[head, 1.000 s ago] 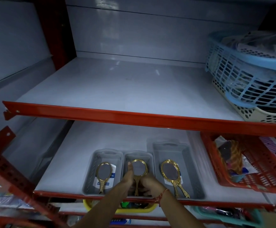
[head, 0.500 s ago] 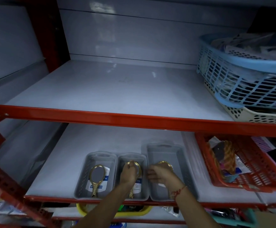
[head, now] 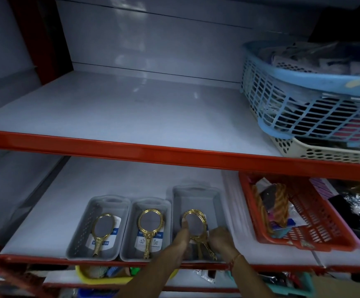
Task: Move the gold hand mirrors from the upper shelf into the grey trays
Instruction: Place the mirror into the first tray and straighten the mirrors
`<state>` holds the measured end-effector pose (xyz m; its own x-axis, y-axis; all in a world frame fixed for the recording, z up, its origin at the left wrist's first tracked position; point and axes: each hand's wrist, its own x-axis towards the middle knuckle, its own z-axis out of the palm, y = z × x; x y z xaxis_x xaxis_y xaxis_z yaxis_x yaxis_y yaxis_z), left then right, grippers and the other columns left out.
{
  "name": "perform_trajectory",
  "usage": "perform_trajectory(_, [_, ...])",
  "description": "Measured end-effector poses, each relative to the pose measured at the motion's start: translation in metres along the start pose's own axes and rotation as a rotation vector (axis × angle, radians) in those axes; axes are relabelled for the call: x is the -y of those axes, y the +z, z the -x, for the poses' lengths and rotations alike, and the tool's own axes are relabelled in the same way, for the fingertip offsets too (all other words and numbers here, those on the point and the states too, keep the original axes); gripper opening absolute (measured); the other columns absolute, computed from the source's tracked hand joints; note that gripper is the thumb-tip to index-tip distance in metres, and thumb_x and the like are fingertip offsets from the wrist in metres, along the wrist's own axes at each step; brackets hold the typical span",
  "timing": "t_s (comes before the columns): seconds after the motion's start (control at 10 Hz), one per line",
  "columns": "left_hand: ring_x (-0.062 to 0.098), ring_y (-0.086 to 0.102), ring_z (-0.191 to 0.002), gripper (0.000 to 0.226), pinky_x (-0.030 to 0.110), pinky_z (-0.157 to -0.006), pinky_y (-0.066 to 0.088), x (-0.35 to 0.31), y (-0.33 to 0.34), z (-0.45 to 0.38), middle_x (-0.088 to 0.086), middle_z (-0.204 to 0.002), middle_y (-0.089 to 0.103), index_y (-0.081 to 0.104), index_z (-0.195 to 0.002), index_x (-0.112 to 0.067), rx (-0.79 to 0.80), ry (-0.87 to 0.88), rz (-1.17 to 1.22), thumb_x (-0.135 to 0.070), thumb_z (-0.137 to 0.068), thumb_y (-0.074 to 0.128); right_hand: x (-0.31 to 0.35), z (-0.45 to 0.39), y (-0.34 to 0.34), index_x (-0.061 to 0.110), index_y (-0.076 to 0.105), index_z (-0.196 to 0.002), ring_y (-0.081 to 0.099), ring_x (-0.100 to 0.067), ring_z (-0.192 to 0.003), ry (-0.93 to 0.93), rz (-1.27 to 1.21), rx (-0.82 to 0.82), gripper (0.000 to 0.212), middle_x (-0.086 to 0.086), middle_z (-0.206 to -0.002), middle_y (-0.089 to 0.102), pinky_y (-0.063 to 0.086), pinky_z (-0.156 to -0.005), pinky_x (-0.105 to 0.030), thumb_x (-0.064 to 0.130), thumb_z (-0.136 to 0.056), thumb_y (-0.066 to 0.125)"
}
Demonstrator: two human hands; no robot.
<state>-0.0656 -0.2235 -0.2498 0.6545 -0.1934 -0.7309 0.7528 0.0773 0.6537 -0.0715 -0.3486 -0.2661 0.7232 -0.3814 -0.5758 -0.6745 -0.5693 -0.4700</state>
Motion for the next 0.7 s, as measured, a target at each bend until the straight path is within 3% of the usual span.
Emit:
perform_trajectory(0.1, [0.03, 0.04, -0.138, 0.067, 0.035, -0.111, 0.033, 0.006, 0.006, 0.0, 0.015, -0.151, 0.04, 0.031, -0.148, -0.004, -0.03, 0.033, 0.035, -0.05, -0.101, 0.015, 0.004, -0.003, -0.001, 0.001, 0.066, -0.097, 0.066, -0.024, -0.093, 0.049, -0.078, 0.047, 0.022, -0.013, -0.106, 0.066, 0.044, -0.067, -0.022, 0.015, -0.09, 0.05])
perform_trajectory(0.2, [0.029, 0.046, -0.133, 0.069, 0.032, -0.103, 0.039, 0.011, 0.005, -0.011, 0.013, -0.147, 0.046, 0.036, -0.146, -0.007, -0.005, 0.035, 0.002, -0.052, -0.1, 0.011, 0.006, -0.006, 0.0, 0.008, 0.056, -0.063, 0.062, -0.018, -0.067, 0.07, -0.212, 0.072, 0.02, -0.005, -0.071, 0.062, 0.046, -0.056, -0.024, 0.007, -0.083, 0.054])
perform_trajectory(0.3, [0.031, 0.048, -0.13, 0.068, 0.036, -0.106, 0.039, 0.01, 0.004, -0.011, 0.015, -0.144, 0.049, 0.041, -0.143, -0.008, -0.036, 0.048, -0.015, -0.052, -0.1, 0.011, 0.006, -0.008, 0.002, -0.001, 0.064, -0.09, 0.07, -0.032, -0.091, 0.086, -0.315, 0.133, 0.014, -0.019, -0.094, 0.069, 0.055, -0.064, -0.031, 0.005, -0.081, 0.055])
perform_trajectory(0.4, [0.032, 0.044, -0.134, 0.071, 0.038, -0.112, 0.035, 0.013, 0.004, -0.017, 0.015, -0.147, 0.046, 0.04, -0.145, -0.01, -0.025, 0.029, -0.078, -0.056, -0.098, 0.011, 0.005, -0.006, 0.004, -0.001, 0.065, -0.095, 0.07, -0.033, -0.09, 0.091, -0.344, 0.169, 0.019, -0.022, -0.099, 0.069, 0.056, -0.065, -0.035, 0.005, -0.08, 0.055])
perform_trajectory(0.5, [0.033, 0.044, -0.134, 0.072, 0.043, -0.114, 0.035, 0.012, 0.006, -0.014, 0.014, -0.148, 0.045, 0.039, -0.145, -0.012, -0.024, 0.024, -0.094, -0.058, -0.098, 0.01, 0.002, -0.008, 0.006, -0.005, 0.066, -0.104, 0.069, -0.034, -0.098, 0.095, -0.366, 0.163, 0.027, -0.023, -0.106, 0.069, 0.058, -0.08, -0.043, 0.004, -0.08, 0.055])
perform_trajectory(0.6, [0.035, 0.045, -0.133, 0.072, 0.041, -0.108, 0.039, 0.012, 0.008, -0.016, 0.014, -0.149, 0.042, 0.034, -0.148, -0.011, -0.051, 0.012, -0.092, -0.058, -0.098, 0.012, 0.004, -0.008, 0.007, -0.003, 0.064, -0.095, 0.068, -0.035, -0.099, 0.094, -0.391, 0.151, 0.018, -0.023, -0.104, 0.069, 0.057, -0.076, -0.038, 0.003, -0.082, 0.053])
perform_trajectory(0.7, [0.035, 0.048, -0.13, 0.069, 0.036, -0.102, 0.041, 0.011, 0.011, -0.014, 0.015, -0.147, 0.044, 0.035, -0.147, -0.011, -0.07, 0.01, -0.089, -0.055, -0.099, 0.013, 0.003, -0.009, 0.009, -0.007, 0.065, -0.099, 0.068, -0.033, -0.1, 0.089, -0.389, 0.112, 0.021, -0.023, -0.108, 0.069, 0.055, -0.076, -0.035, 0.002, -0.085, 0.052])
